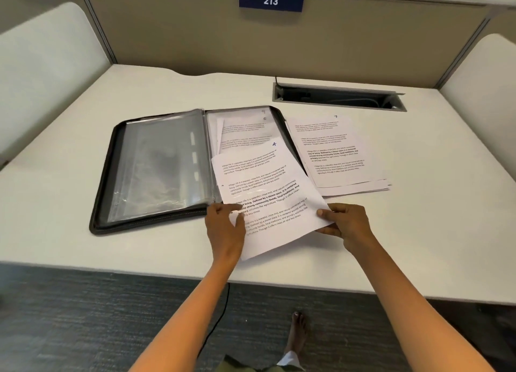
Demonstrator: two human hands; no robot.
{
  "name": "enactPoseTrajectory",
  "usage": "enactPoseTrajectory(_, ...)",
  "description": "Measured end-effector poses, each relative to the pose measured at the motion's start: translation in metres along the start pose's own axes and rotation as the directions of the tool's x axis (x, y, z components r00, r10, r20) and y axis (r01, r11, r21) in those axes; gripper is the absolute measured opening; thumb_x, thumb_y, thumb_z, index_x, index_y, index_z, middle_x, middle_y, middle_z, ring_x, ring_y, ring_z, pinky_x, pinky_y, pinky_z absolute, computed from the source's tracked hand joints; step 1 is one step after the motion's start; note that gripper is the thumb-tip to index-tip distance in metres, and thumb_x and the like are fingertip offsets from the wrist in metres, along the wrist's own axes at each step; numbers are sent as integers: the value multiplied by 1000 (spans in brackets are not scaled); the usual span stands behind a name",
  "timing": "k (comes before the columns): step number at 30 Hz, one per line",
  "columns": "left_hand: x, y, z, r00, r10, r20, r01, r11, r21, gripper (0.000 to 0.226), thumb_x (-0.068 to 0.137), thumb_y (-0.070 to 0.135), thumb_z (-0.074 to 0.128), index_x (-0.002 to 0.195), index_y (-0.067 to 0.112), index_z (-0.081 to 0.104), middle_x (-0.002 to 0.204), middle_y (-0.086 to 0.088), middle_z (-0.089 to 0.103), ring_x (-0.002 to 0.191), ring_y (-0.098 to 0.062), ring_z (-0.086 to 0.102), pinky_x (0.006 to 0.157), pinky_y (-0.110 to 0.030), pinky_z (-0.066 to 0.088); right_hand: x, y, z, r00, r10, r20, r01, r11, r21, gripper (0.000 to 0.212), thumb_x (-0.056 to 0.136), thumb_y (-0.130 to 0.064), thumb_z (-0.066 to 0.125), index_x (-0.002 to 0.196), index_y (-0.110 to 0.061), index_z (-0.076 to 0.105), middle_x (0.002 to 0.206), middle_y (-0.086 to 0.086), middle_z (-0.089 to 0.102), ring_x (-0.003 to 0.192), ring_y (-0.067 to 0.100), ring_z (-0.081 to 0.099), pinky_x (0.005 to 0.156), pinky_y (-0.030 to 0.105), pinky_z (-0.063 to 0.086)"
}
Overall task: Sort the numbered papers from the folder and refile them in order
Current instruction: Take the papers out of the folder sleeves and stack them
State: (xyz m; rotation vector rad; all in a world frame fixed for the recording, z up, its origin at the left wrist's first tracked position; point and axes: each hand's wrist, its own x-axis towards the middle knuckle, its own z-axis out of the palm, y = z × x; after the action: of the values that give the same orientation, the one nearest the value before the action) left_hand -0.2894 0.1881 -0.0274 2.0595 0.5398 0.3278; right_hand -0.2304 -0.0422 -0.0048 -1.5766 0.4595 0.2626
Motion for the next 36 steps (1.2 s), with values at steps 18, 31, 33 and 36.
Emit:
enactPoseTrajectory(18,-23,13,10,933,-333,140,360,889,-285,18,81,4,70,77,21,68,90,-4,69,84,-18,64,84,-32,52,-44,24,-97,994,-112,17,112,992,-49,15,78,3,70,93,0,71,88,14,73,76,24,71,59,26,57)
enactPoseTrajectory(31,-20,60,38,981,-78,175,140,917,-375,11,79,14,74,89,18,72,87,11,69,82,-2,63,76,-14,49,-31,-5,-150,978,-210,-16,210,977,-35,89,20,-55,91,90,-2,73,85,11,74,75,21,71,60,24,56)
enactPoseTrajectory(33,-7,74,47,986,-26,164,89,919,-385,12,79,12,74,87,20,70,86,11,68,80,-2,62,75,-11,49,-20,-10,-154,976,-215,-35,215,977,-3,91,20,-53,92,91,-1,72,86,12,74,76,22,71,61,24,56)
enactPoseTrajectory(36,19,94,64,990,16,139,41,918,-393,11,79,10,73,87,18,71,87,7,69,80,-3,63,71,-15,51,-2,-18,-154,973,-224,-60,226,973,43,87,23,-50,93,91,-2,72,84,11,74,74,20,71,61,24,56)
